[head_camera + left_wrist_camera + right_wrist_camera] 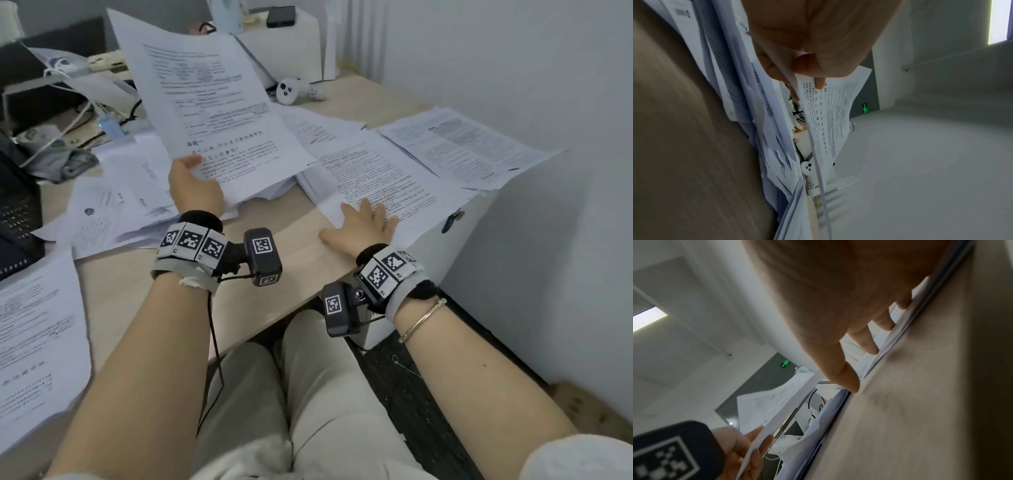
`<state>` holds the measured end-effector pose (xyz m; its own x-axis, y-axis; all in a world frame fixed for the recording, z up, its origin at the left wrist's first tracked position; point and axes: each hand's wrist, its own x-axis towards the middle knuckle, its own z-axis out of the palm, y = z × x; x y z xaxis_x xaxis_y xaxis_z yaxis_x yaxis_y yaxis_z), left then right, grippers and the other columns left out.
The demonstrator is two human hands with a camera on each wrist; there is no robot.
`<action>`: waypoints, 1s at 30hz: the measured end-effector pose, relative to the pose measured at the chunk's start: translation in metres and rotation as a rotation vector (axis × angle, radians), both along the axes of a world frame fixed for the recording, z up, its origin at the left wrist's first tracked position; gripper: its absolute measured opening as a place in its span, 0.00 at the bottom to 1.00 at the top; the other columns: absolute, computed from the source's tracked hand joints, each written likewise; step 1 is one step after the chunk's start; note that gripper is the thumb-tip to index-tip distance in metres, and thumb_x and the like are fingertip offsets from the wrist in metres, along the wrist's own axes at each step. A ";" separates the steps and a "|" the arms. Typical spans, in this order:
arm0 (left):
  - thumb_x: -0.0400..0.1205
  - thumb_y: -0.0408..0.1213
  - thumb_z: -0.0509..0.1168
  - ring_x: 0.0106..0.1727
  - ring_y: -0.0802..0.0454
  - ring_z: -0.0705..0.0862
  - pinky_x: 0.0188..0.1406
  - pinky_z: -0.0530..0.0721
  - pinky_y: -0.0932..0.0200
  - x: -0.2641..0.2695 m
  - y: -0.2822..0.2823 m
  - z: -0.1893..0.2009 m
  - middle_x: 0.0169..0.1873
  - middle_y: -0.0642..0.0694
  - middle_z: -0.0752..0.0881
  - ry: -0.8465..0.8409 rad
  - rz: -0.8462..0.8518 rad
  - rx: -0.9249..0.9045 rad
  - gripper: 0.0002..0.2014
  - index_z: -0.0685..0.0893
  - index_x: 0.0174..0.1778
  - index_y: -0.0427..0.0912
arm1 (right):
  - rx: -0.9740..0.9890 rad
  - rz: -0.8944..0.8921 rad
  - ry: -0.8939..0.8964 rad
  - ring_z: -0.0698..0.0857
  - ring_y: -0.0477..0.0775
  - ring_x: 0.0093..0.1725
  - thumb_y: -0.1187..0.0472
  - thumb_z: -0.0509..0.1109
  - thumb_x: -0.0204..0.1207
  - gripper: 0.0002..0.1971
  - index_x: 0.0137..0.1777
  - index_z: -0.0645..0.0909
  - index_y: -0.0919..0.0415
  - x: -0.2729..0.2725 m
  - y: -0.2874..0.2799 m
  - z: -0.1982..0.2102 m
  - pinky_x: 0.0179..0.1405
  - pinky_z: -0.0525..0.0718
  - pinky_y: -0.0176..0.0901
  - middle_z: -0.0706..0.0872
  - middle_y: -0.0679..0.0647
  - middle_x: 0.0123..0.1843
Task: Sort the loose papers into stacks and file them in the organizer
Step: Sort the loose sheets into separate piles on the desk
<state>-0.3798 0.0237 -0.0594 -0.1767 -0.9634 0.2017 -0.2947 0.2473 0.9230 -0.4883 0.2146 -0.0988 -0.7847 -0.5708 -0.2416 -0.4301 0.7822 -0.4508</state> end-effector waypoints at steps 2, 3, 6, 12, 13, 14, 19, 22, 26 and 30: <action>0.78 0.17 0.53 0.71 0.50 0.73 0.69 0.72 0.67 0.001 -0.007 0.000 0.70 0.43 0.74 0.011 0.042 -0.001 0.23 0.74 0.67 0.39 | -0.010 0.003 -0.007 0.36 0.64 0.83 0.42 0.61 0.74 0.39 0.83 0.54 0.49 0.000 0.000 0.000 0.77 0.29 0.63 0.42 0.57 0.86; 0.78 0.17 0.53 0.71 0.50 0.74 0.70 0.73 0.66 0.001 -0.010 -0.001 0.70 0.43 0.73 0.016 0.058 0.004 0.23 0.73 0.67 0.39 | -0.011 0.004 -0.007 0.35 0.64 0.83 0.41 0.61 0.74 0.38 0.83 0.54 0.49 0.000 0.001 -0.001 0.77 0.29 0.63 0.42 0.57 0.86; 0.79 0.18 0.54 0.71 0.50 0.73 0.68 0.72 0.68 0.005 -0.014 0.000 0.71 0.42 0.73 0.015 0.084 0.012 0.22 0.72 0.68 0.39 | -0.014 0.002 -0.006 0.36 0.63 0.83 0.41 0.61 0.74 0.38 0.83 0.55 0.48 0.000 0.003 -0.002 0.77 0.29 0.62 0.42 0.57 0.86; 0.79 0.19 0.55 0.72 0.51 0.73 0.69 0.71 0.69 0.013 -0.015 0.002 0.71 0.43 0.73 0.041 0.082 0.018 0.22 0.72 0.68 0.39 | -0.040 -0.019 -0.013 0.38 0.62 0.84 0.43 0.63 0.74 0.36 0.82 0.58 0.47 0.000 0.004 0.001 0.78 0.30 0.61 0.45 0.56 0.86; 0.78 0.18 0.55 0.71 0.51 0.73 0.70 0.72 0.67 0.014 -0.015 0.003 0.71 0.43 0.73 0.048 0.077 0.018 0.23 0.72 0.68 0.39 | -0.042 -0.022 -0.012 0.38 0.61 0.84 0.43 0.63 0.74 0.36 0.82 0.58 0.47 0.001 0.004 0.002 0.78 0.30 0.61 0.45 0.56 0.86; 0.78 0.18 0.55 0.71 0.51 0.74 0.70 0.72 0.66 0.015 -0.014 0.003 0.70 0.43 0.73 0.052 0.072 0.016 0.23 0.72 0.68 0.39 | -0.045 -0.025 -0.011 0.38 0.61 0.84 0.43 0.63 0.74 0.35 0.82 0.59 0.47 0.001 0.004 0.002 0.78 0.31 0.61 0.46 0.56 0.86; 0.77 0.18 0.54 0.70 0.51 0.74 0.69 0.71 0.67 0.021 -0.008 0.004 0.70 0.43 0.74 0.032 0.044 0.011 0.23 0.73 0.67 0.38 | -0.070 -0.053 -0.019 0.40 0.60 0.84 0.45 0.64 0.74 0.35 0.81 0.61 0.48 0.002 0.005 0.002 0.78 0.32 0.60 0.49 0.55 0.86; 0.76 0.16 0.52 0.69 0.51 0.75 0.64 0.75 0.68 0.026 -0.001 0.003 0.68 0.45 0.75 0.047 0.009 0.038 0.24 0.74 0.66 0.39 | -0.090 -0.091 -0.037 0.44 0.61 0.84 0.46 0.64 0.74 0.36 0.81 0.60 0.52 0.000 0.002 0.004 0.79 0.35 0.61 0.54 0.55 0.85; 0.76 0.14 0.51 0.66 0.53 0.75 0.62 0.74 0.69 0.034 0.011 0.005 0.67 0.46 0.76 0.003 -0.037 0.050 0.25 0.76 0.64 0.39 | -0.242 -0.161 -0.071 0.46 0.63 0.83 0.56 0.61 0.76 0.35 0.83 0.53 0.56 0.006 -0.005 0.015 0.81 0.38 0.61 0.54 0.58 0.84; 0.76 0.16 0.50 0.64 0.53 0.75 0.56 0.74 0.72 0.053 0.018 0.015 0.67 0.45 0.75 -0.079 -0.077 0.039 0.24 0.77 0.64 0.39 | -0.594 -0.215 -0.095 0.56 0.61 0.82 0.59 0.54 0.82 0.29 0.83 0.53 0.57 0.019 -0.024 0.032 0.81 0.48 0.64 0.58 0.57 0.83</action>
